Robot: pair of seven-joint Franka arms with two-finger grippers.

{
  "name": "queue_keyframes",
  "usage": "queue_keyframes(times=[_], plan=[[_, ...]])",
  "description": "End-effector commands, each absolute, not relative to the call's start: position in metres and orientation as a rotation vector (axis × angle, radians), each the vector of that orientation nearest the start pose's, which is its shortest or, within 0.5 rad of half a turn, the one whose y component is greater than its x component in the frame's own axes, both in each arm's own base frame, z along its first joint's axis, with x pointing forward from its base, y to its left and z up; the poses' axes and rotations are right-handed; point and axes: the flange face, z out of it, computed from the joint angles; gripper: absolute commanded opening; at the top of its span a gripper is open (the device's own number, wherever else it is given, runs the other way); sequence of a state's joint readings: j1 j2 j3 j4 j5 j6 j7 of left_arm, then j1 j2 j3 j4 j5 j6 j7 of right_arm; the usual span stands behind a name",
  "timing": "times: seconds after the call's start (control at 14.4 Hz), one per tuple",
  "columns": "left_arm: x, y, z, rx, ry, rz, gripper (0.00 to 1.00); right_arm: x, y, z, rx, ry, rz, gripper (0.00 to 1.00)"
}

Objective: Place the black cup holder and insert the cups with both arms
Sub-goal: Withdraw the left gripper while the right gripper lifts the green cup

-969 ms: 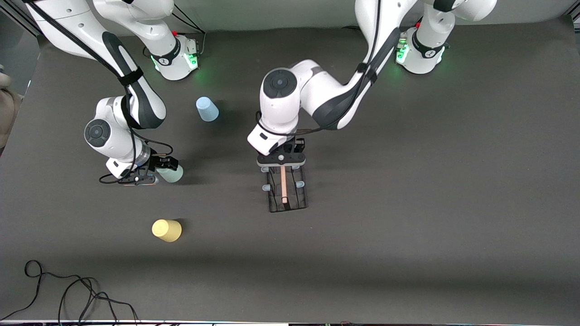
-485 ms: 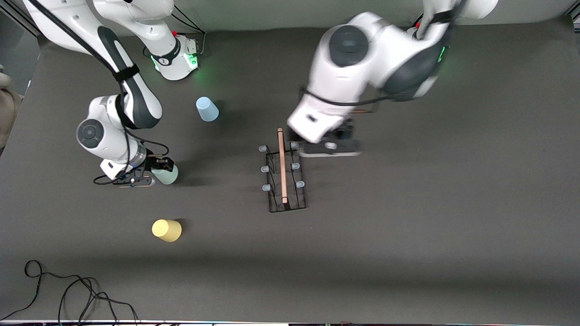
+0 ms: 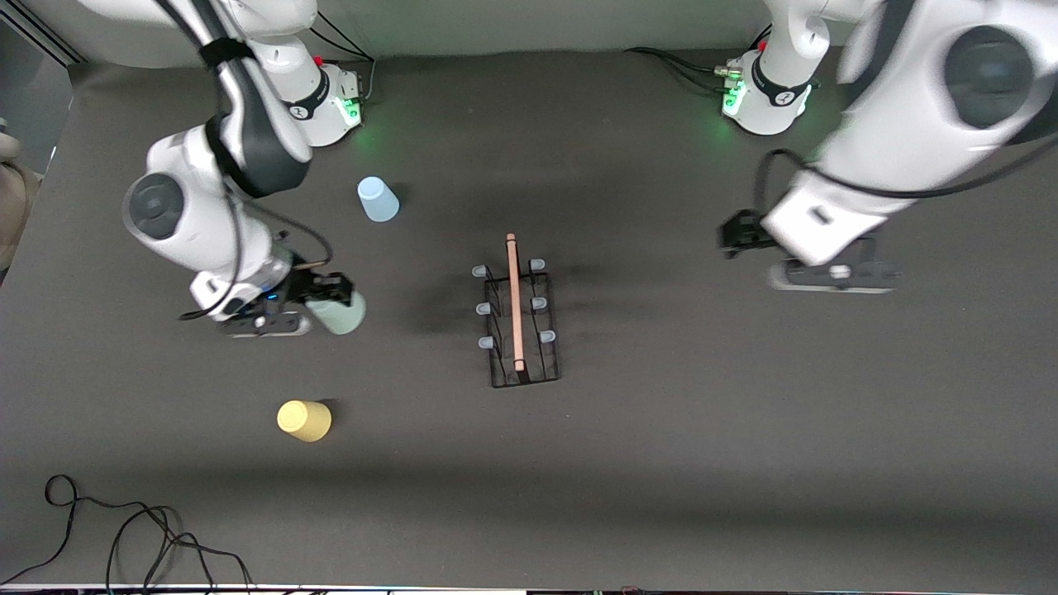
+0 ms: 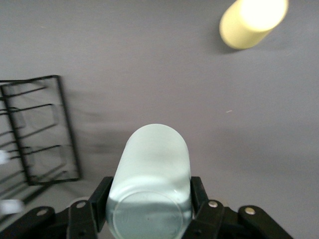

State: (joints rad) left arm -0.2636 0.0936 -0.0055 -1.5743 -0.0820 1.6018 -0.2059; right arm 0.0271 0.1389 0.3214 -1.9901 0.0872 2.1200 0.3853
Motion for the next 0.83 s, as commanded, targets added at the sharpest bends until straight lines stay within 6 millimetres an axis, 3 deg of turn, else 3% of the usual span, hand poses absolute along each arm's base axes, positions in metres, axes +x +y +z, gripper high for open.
queue_keyframes(times=[0.0, 0.14, 0.28, 0.42, 0.55, 0.76], plan=[[0.553, -0.1, 0.578, -3.214, 0.176, 0.17, 1.0, 0.532, 0.257, 0.405, -3.004, 0.254, 0.088, 0.24], [0.555, -0.061, 0.586, -3.216, 0.171, 0.149, 1.0, 0.509, 0.303, 0.401, -3.026, 0.322, 0.086, 0.24], [0.553, -0.042, 0.591, -3.211, 0.152, 0.13, 1.0, 0.489, 0.34, 0.393, -3.047, 0.338, 0.061, 0.24], [0.55, -0.028, 0.594, -3.189, 0.16, 0.136, 1.0, 0.49, 0.35, 0.392, -3.002, 0.417, 0.039, 0.24], [0.545, -0.018, 0.604, -3.179, 0.207, 0.119, 1.0, 0.49, 0.375, 0.4, -2.957, 0.432, 0.014, 0.24], [0.535, -0.007, 0.614, -3.119, 0.215, 0.124, 1.0, 0.491, 0.381, 0.391, -2.952, 0.425, -0.002, 0.24]])
